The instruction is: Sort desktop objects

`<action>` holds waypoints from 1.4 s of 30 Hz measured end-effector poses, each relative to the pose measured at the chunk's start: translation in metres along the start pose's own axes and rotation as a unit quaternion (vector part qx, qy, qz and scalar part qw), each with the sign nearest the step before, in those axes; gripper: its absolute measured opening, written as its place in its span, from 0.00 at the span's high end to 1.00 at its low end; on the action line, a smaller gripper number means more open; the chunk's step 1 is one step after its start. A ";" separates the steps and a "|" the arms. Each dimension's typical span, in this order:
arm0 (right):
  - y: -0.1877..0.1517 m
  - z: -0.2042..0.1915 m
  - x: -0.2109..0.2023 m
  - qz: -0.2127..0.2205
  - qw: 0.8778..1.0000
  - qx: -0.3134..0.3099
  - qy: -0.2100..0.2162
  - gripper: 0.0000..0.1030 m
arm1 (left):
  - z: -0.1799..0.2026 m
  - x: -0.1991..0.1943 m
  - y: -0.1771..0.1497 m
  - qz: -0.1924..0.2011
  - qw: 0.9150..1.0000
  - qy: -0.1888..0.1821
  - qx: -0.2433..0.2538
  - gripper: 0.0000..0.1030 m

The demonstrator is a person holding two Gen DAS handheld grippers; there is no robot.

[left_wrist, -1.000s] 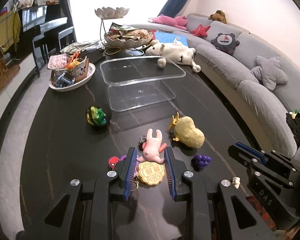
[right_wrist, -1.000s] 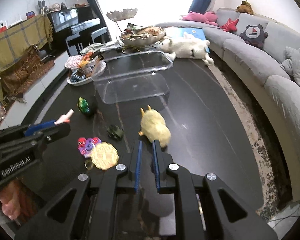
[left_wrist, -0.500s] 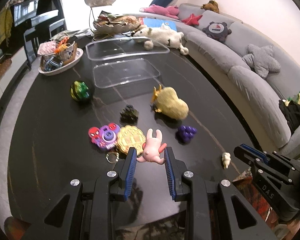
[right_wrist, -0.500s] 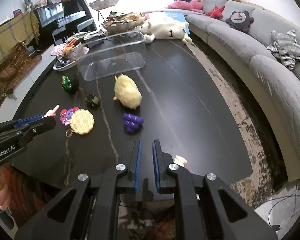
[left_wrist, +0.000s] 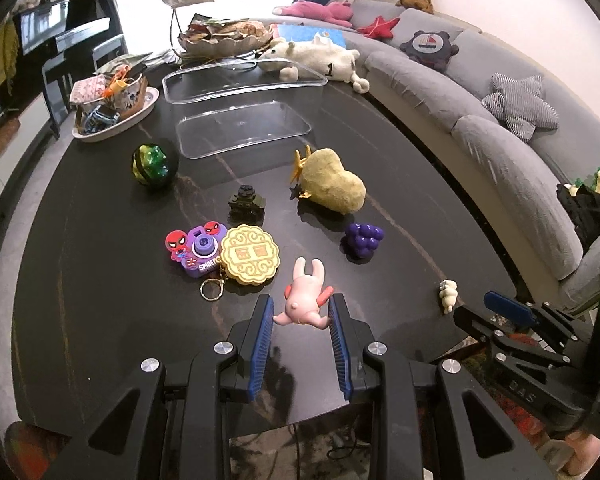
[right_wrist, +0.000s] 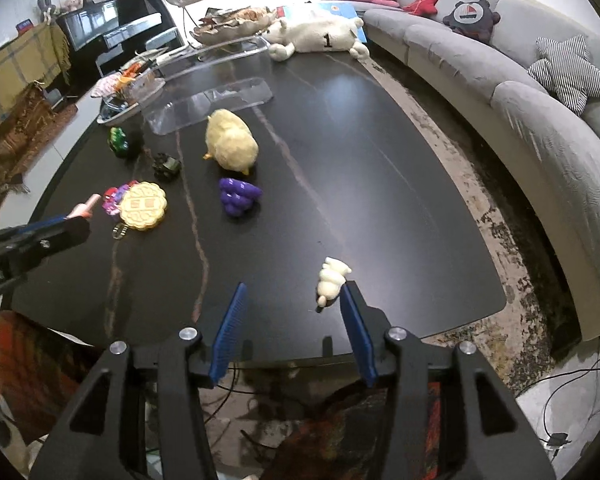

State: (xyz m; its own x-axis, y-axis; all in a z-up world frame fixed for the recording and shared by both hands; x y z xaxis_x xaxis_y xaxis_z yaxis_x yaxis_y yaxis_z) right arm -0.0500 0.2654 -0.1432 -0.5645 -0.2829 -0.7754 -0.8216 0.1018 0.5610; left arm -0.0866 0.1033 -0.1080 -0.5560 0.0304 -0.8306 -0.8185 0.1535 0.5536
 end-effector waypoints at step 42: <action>0.016 -0.011 0.017 0.010 1.000 -0.022 -0.019 0.84 | -0.002 0.015 -0.005 -0.021 1.000 0.004 0.006 0.75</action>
Point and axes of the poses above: each gripper's, at about its wrist camera, not at the fingertips, and x roughly the way its jaws point, z to its right, y to its top, the point moved 10 cm from there along x, roughly the way its jaws point, and after that the axes turned 14 degrees about y, right-handed, at the moved point
